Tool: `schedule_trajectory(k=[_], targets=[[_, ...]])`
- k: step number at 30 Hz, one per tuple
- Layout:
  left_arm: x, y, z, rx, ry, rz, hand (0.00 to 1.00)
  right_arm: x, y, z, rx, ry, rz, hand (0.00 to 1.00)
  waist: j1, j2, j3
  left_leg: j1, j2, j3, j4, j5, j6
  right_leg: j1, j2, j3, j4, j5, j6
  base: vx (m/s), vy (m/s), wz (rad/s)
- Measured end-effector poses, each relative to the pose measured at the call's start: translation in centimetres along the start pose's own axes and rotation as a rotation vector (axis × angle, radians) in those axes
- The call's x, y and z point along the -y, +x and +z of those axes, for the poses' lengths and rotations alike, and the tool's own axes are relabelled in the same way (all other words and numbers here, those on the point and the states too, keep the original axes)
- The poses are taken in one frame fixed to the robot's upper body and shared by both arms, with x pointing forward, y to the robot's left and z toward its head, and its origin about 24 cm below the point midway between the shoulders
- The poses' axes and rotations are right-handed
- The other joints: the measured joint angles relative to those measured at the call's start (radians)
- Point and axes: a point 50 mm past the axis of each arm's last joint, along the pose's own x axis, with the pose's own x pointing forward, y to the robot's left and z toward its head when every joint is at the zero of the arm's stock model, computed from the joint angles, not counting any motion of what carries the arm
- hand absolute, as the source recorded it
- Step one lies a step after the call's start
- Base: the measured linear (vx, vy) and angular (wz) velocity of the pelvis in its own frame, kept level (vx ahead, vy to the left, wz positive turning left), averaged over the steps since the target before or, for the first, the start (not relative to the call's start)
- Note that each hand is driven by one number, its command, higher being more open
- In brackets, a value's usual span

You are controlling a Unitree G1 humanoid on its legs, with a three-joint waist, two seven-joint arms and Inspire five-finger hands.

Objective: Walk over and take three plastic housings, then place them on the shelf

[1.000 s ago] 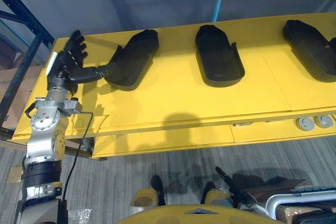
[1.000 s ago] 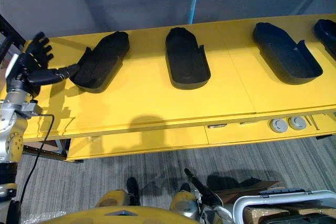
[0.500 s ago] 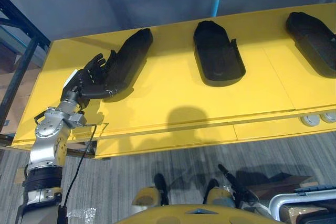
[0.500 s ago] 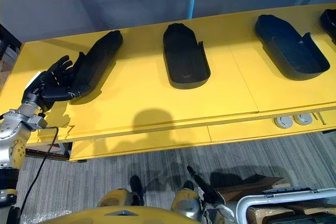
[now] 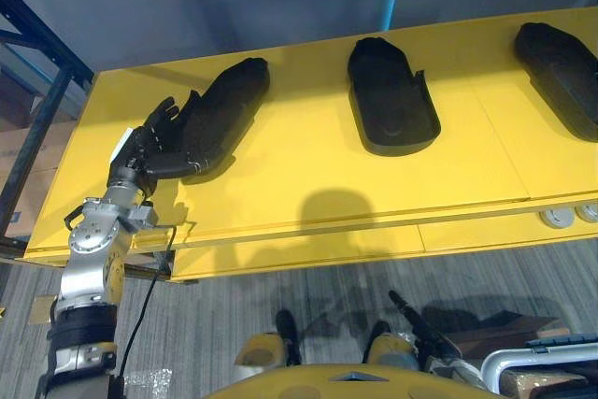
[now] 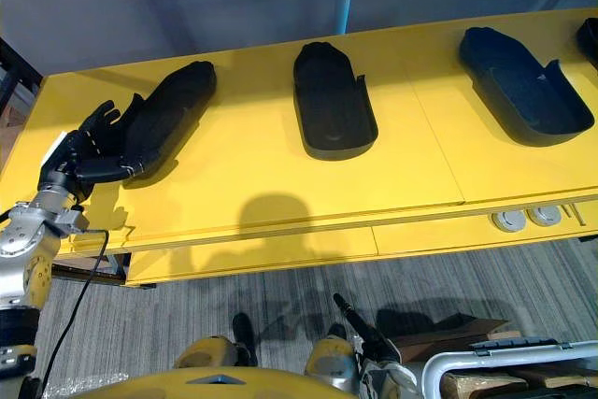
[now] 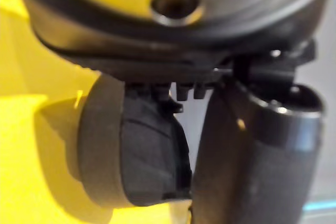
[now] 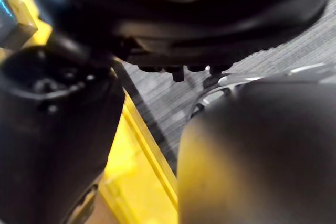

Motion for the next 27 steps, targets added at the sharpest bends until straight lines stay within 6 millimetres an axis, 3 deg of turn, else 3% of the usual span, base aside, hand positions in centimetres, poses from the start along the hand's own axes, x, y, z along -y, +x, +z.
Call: schedule_trajectory(k=[3, 9, 13, 16, 19, 24, 27], targets=[[1.5, -0.3, 0.8, 0.045, -0.051, -0.103, 1.0, 0.1, 0.0, 0.0, 0.0, 0.006, -0.004, 1.0, 0.001, 0.0, 0.0, -0.002, -0.003, -0.005, 0.0, 0.0, 0.001, 0.001, -0.002, -0.005, 0.0, 0.0, 0.001, 0.0, 0.012, 0.05], [4.6, -1.5, 4.9, 0.273, -0.175, -0.314, 1.0, 0.4, -0.1, -0.2, -0.008, -0.02, -0.017, 1.0, 0.003, 0.006, -0.004, 0.003, -0.006, -0.011, 0.001, 0.0, 0.002, 0.006, -0.005, -0.01, 0.0, -0.002, 0.003, 0.0, 0.007, 0.03], [4.5, -1.9, 6.0, 0.385, -0.215, -0.248, 1.0, 0.8, -0.2, -0.5, -0.015, 0.004, -0.037, 1.0, -0.001, 0.023, -0.014, 0.006, -0.005, -0.011, 0.001, 0.001, 0.002, 0.008, -0.004, -0.011, 0.001, -0.002, 0.003, 0.0, 0.0, 0.0], [2.9, -2.2, 6.1, 0.408, -0.194, -0.085, 1.0, 1.2, -0.3, -0.8, -0.022, 0.014, -0.048, 1.0, -0.002, 0.03, -0.019, 0.007, -0.003, -0.013, -0.001, 0.004, 0.003, 0.01, -0.003, -0.013, 0.001, -0.001, 0.003, -0.01, -0.002, 0.01], [1.1, -2.5, 5.1, 0.345, -0.105, 0.067, 1.0, 1.4, -0.4, -1.2, -0.03, 0.015, -0.053, 1.0, 0.001, 0.03, -0.019, 0.006, -0.004, -0.019, -0.003, 0.009, 0.004, 0.011, -0.004, -0.022, 0.002, -0.001, 0.003, -0.03, -0.002, 0.05], [-1.7, -3.6, -0.3, 0.071, -0.009, 0.339, 1.0, 1.4, -0.4, -1.3, -0.032, 0.028, -0.056, 1.0, 0.003, 0.028, -0.018, -0.011, -0.007, -0.03, -0.003, 0.013, 0.007, 0.002, -0.013, -0.036, 0.002, 0.0, 0.006, -0.02, 0.012, 0.07], [-2.3, -4.1, -2.3, -0.015, -0.022, 0.452, 1.0, 1.2, -0.4, -1.4, -0.037, 0.031, -0.052, 1.0, 0.014, 0.017, -0.019, -0.012, -0.006, -0.034, -0.002, 0.014, 0.006, 0.002, -0.012, -0.036, 0.002, 0.0, 0.005, 0.01, 0.007, 0.05]])
